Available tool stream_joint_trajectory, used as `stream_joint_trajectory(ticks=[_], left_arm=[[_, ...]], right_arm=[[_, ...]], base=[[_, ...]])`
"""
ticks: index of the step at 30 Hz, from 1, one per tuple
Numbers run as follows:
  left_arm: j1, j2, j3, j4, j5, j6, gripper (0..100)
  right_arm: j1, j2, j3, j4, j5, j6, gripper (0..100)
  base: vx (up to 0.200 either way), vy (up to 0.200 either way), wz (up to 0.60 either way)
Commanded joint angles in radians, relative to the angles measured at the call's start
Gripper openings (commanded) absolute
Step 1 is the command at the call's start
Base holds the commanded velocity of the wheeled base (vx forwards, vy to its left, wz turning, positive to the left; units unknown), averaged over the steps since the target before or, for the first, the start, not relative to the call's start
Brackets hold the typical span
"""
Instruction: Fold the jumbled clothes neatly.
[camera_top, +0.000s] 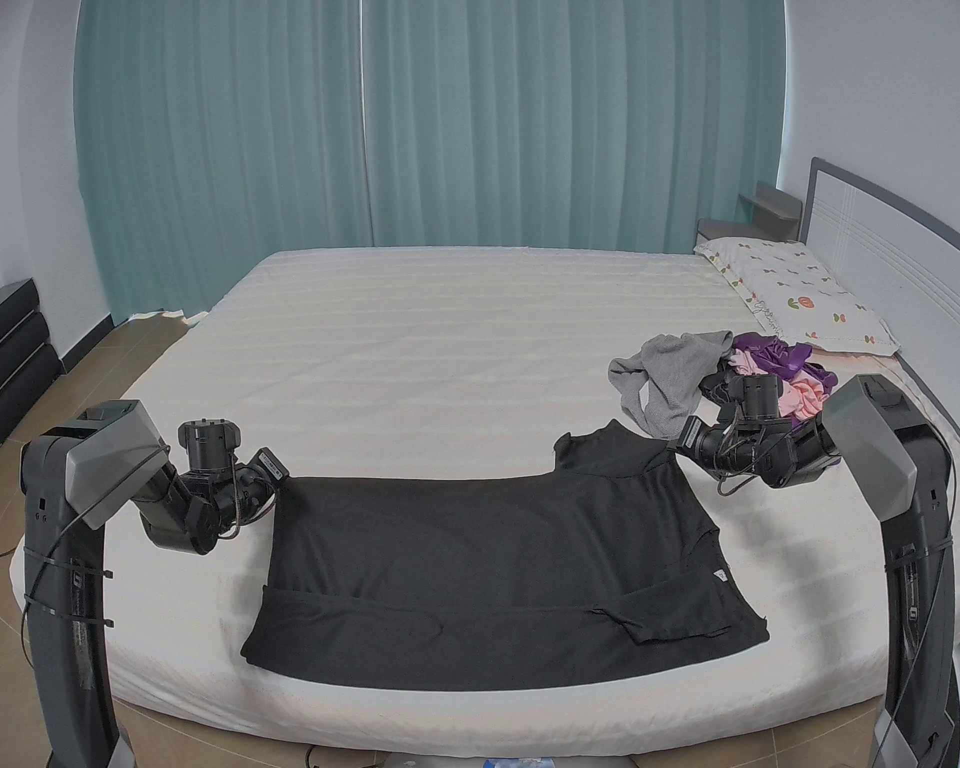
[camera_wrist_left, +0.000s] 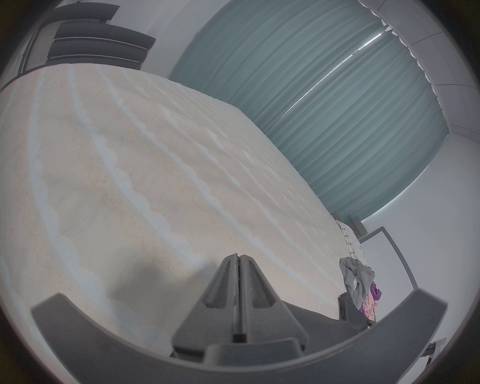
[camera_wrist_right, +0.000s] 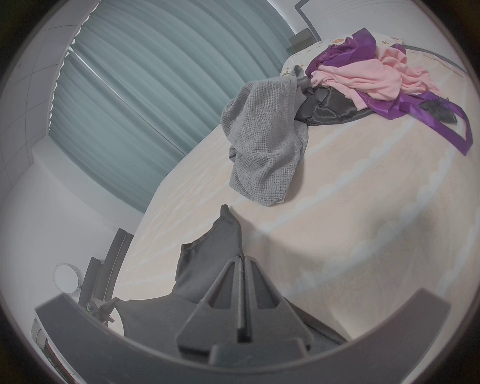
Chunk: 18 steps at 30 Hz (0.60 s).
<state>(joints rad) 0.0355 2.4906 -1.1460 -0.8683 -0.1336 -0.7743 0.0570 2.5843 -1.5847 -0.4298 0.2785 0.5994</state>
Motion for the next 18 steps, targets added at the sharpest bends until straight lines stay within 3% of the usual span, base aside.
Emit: stream_joint_trajectory(ticks=[1, 18], left_arm=[[0.003, -0.038, 0.017, -0.001, 0.002, 0.0, 0], [0.014, -0.107, 0.051, -0.009, 0.003, -0.002, 0]], right_arm=[[-0.008, -0.058, 0.045, -0.001, 0.002, 0.005, 0], [-0.023, -0.138, 0.193, -0.099, 0.001, 0.057, 0]], base=[[0.0, 0.0, 0.0], [0.0, 0.0, 0.0]])
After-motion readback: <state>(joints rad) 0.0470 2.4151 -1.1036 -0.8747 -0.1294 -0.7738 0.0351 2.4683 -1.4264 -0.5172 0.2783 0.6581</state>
